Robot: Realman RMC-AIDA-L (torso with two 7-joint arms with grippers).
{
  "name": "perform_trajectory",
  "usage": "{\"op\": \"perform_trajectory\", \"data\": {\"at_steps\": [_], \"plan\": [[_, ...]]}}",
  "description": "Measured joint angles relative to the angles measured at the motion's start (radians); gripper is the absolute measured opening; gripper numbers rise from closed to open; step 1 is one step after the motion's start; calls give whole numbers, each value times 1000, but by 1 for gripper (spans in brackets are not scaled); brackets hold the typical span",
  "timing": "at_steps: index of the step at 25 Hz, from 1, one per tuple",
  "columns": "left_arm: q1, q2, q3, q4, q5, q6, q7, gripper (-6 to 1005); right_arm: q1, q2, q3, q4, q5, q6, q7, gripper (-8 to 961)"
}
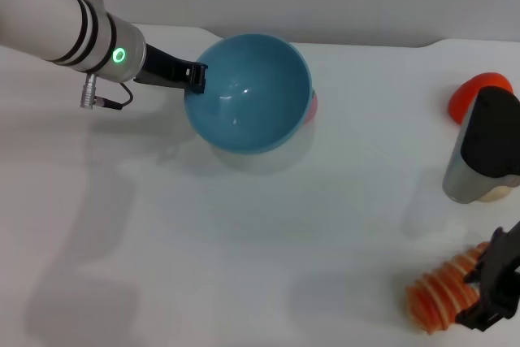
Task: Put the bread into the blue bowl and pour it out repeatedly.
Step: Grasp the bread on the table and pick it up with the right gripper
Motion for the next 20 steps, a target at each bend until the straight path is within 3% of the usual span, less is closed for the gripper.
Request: {"op": "perform_trajectory", "data": {"at_steps": [9, 20], "plan": [[2, 0, 0, 11, -2, 21, 0, 6, -3, 1, -63, -3, -64, 50, -11, 592], [4, -1, 0, 26, -6, 29, -1, 6, 5, 1, -214, 31, -119, 168, -15, 555]]}}
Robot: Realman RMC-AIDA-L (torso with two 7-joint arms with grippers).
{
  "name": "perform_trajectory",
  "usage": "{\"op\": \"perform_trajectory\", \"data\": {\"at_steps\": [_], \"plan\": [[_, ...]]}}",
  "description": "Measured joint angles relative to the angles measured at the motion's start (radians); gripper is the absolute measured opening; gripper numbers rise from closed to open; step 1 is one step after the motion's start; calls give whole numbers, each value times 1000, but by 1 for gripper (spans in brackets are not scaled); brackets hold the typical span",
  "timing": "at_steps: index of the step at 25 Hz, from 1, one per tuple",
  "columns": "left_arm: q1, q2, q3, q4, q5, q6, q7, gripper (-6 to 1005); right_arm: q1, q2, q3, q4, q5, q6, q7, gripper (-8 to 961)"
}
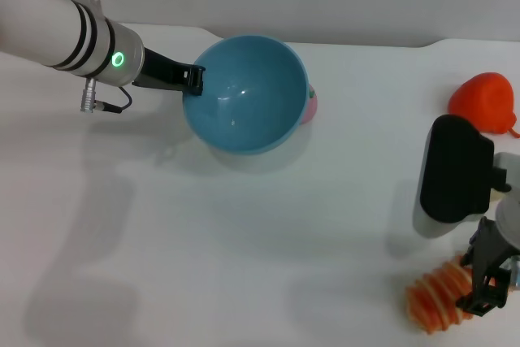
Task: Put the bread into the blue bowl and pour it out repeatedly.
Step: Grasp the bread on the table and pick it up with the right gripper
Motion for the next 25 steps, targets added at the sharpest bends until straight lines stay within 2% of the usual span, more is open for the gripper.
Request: {"op": "perform_trajectory", "data": {"at_steps": [8, 25], "plan": [[-1, -1, -2, 10, 0, 6, 0, 5, 0, 1, -66, 52, 6, 44, 7, 528], [-8, -1, -12, 22, 0, 24, 0, 5, 7, 2, -63, 75, 8, 54, 71, 462]]}}
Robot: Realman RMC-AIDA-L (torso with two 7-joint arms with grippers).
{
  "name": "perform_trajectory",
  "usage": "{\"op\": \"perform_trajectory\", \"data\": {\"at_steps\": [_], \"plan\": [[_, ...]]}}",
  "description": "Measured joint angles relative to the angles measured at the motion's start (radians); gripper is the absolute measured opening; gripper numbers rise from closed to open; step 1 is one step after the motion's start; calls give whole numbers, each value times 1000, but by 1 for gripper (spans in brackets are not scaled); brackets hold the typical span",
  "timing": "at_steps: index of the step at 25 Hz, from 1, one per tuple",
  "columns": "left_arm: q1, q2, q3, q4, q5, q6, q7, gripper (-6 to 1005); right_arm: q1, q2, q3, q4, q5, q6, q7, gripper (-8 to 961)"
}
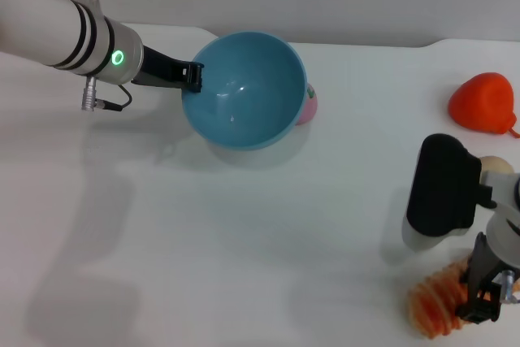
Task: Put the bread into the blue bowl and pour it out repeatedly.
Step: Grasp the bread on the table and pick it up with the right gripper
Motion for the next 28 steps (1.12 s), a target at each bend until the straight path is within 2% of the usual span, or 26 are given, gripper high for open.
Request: {"op": "perform_trajectory", "data": {"at_steps": [12, 25, 28], "plan": [[-3, 0, -2, 2, -1, 15, 0, 6, 14, -3, 13, -3, -5, -26, 51, 338], [-8, 0, -2, 15, -1, -2, 0, 5, -12, -5, 276, -155, -1, -120, 49, 248], [-14, 0, -2, 18, 0, -17, 0, 5, -22, -4, 301, -178, 1, -121, 49, 231]]}}
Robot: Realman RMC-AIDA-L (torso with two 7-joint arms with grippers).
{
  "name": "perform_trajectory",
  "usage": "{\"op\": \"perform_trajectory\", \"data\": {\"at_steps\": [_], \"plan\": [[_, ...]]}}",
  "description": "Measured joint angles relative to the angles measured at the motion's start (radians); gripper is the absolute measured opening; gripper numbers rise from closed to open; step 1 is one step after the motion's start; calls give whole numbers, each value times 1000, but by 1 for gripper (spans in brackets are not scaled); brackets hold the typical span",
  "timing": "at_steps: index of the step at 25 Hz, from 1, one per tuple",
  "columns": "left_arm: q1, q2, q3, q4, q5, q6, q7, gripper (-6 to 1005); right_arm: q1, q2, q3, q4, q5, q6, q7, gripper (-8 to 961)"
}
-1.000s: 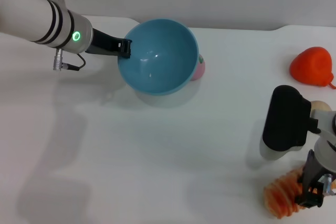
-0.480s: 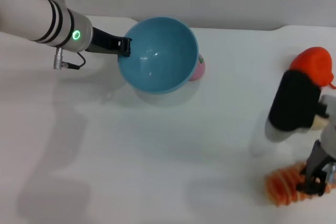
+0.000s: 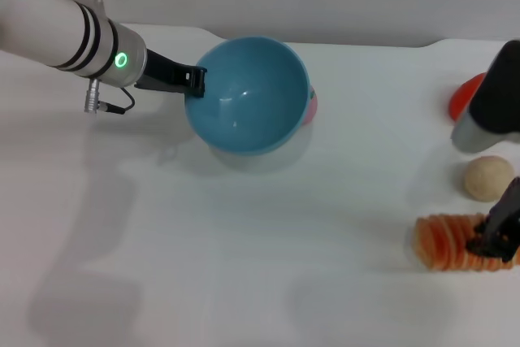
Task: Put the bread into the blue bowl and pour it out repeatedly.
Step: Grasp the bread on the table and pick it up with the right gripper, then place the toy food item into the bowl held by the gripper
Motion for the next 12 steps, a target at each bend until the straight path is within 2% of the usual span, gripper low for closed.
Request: {"op": "perform_trajectory", "data": {"at_steps": [3, 6, 12], "plan": [[-6, 0, 4, 5, 3, -22, 0, 6, -14, 1, 52, -42, 24, 9, -1, 207], [-14, 0, 8, 11, 4, -48, 0, 6, -21, -2, 147, -89, 139, 27, -15, 180], [-29, 0, 16, 14, 5, -123, 0, 6, -26, -3, 210, -141, 224, 69, -38, 137]]}}
